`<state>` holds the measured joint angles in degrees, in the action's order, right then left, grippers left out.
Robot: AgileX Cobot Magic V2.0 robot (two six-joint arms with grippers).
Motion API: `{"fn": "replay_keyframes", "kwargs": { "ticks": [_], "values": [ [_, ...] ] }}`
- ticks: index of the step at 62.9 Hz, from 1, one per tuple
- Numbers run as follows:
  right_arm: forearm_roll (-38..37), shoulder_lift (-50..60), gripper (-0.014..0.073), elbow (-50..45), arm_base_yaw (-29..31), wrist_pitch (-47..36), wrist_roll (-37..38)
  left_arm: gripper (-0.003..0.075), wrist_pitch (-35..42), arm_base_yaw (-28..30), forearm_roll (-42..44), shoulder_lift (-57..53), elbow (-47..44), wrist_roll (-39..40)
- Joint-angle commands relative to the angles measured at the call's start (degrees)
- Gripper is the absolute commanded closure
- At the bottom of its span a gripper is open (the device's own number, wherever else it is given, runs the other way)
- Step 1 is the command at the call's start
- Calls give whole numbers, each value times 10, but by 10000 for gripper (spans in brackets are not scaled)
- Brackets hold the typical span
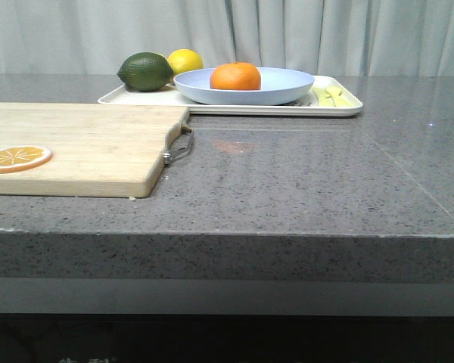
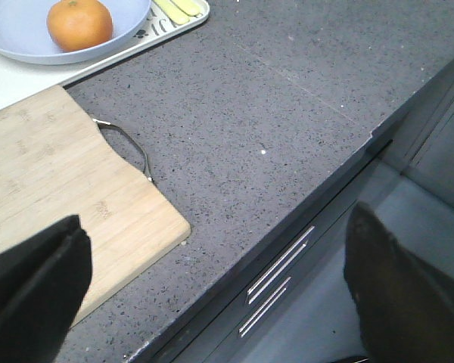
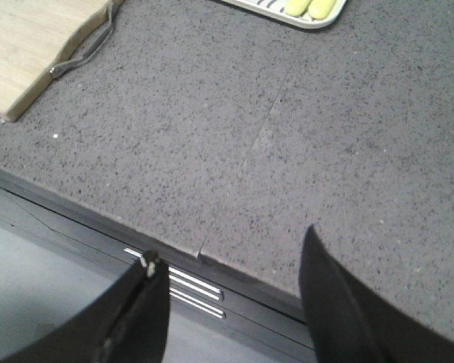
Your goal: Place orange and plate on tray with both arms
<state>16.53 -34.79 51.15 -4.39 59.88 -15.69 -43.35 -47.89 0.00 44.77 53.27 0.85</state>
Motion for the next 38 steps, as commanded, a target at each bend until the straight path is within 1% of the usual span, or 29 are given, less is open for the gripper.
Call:
{"fn": "replay_keyframes", "kwargs": {
  "ticks": [1, 38],
  "values": [
    [5, 22, 183, 4, 3, -30, -6, 68, 37, -2, -6, -2, 16, 4],
    [6, 30, 183, 4, 3, -28, -6, 68, 36, -2, -6, -1, 16, 4]
  ]
}}
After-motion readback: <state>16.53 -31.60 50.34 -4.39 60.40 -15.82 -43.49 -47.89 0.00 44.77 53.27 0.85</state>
